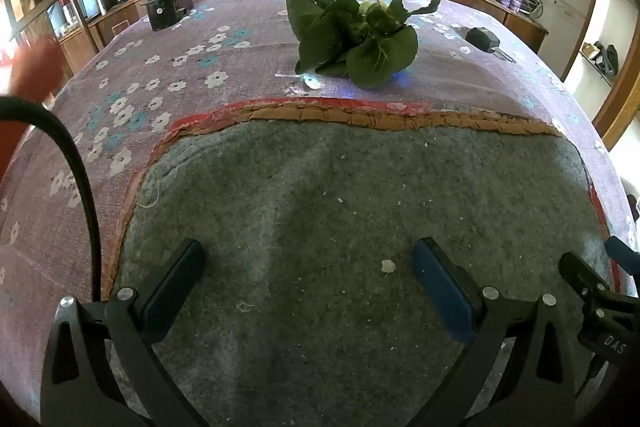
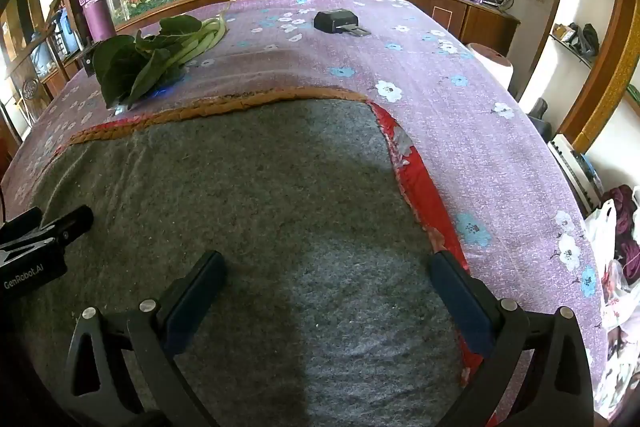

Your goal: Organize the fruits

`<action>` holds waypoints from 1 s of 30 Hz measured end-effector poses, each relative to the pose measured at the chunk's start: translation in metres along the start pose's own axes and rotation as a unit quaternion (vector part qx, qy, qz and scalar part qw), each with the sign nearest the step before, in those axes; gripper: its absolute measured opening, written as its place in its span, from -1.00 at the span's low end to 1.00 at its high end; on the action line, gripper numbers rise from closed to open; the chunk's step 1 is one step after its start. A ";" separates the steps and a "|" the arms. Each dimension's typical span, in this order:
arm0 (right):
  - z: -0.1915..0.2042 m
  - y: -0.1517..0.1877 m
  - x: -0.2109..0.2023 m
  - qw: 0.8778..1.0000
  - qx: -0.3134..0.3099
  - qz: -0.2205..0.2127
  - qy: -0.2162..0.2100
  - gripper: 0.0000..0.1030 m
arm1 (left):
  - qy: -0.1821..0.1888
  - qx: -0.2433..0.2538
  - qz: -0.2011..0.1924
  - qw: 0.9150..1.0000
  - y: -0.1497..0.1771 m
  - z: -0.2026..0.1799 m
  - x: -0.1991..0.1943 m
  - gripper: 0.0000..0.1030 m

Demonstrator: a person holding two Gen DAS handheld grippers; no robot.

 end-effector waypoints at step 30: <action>-0.001 0.001 -0.002 1.000 0.000 0.000 0.000 1.00 | 0.000 0.000 0.000 1.000 0.000 0.000 0.000 1.00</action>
Point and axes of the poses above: each gripper's, at about its wrist camera, not at the fingertips, and x roughly the way its jaws point, z to its left, y to its underside, the point moved 4 cm from there along x, roughly the way its jaws point, and after that the axes turned 10 degrees about -x, right-handed, at the moved point
